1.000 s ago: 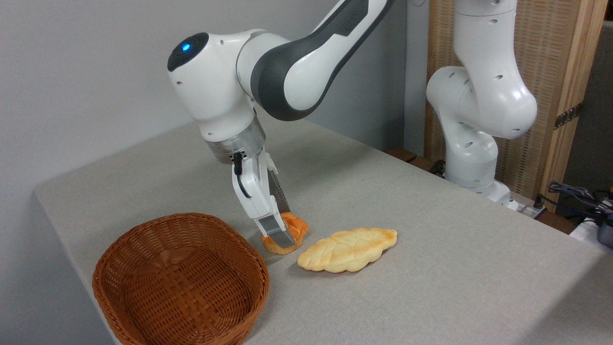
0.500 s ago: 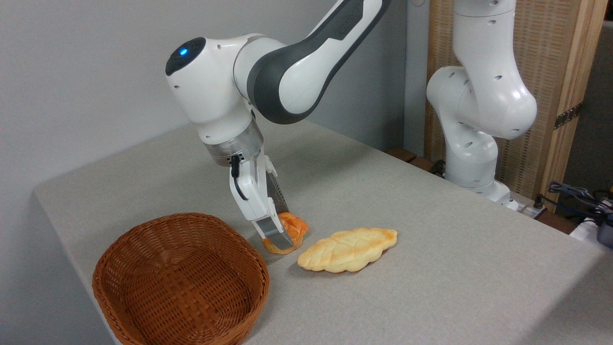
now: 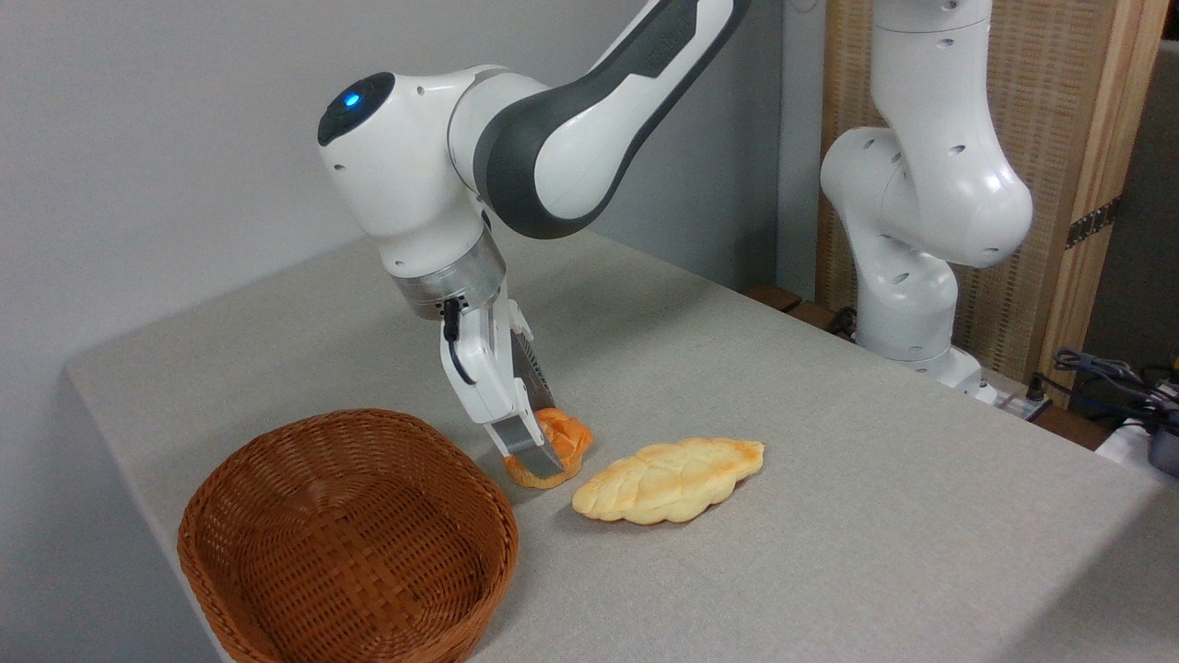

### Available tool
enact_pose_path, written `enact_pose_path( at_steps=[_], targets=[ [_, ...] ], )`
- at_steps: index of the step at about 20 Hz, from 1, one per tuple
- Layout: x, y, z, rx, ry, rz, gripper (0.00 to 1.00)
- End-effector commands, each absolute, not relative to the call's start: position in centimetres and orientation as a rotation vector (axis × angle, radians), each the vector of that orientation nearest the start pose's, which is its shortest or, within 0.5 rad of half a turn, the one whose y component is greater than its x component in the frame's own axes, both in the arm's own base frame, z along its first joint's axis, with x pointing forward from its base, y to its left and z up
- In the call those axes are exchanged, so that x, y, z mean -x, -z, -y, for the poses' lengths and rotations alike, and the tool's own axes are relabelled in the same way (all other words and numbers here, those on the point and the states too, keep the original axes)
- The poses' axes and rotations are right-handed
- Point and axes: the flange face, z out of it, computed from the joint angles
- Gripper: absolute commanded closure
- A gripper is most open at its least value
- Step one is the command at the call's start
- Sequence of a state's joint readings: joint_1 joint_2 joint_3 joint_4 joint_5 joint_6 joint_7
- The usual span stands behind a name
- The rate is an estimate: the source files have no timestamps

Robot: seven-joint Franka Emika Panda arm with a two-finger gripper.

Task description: Put bread into the basket

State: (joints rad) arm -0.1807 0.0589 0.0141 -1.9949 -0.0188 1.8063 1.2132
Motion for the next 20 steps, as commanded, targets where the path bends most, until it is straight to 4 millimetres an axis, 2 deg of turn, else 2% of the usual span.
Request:
enact_pose_path(
  at_steps=[1, 7, 14, 20],
  targets=[
    [-53.1, -41.4, 9.2, 2.487, -0.324, -2.088, 0.60],
    [-53.0, -42.1, 9.6, 2.478, -0.311, -2.093, 0.59],
    [-52.5, -46.8, 9.7, 2.460, -0.206, -2.089, 0.58],
    [-53.5, -50.3, 9.1, 2.476, -0.126, -2.056, 0.56]
  ],
)
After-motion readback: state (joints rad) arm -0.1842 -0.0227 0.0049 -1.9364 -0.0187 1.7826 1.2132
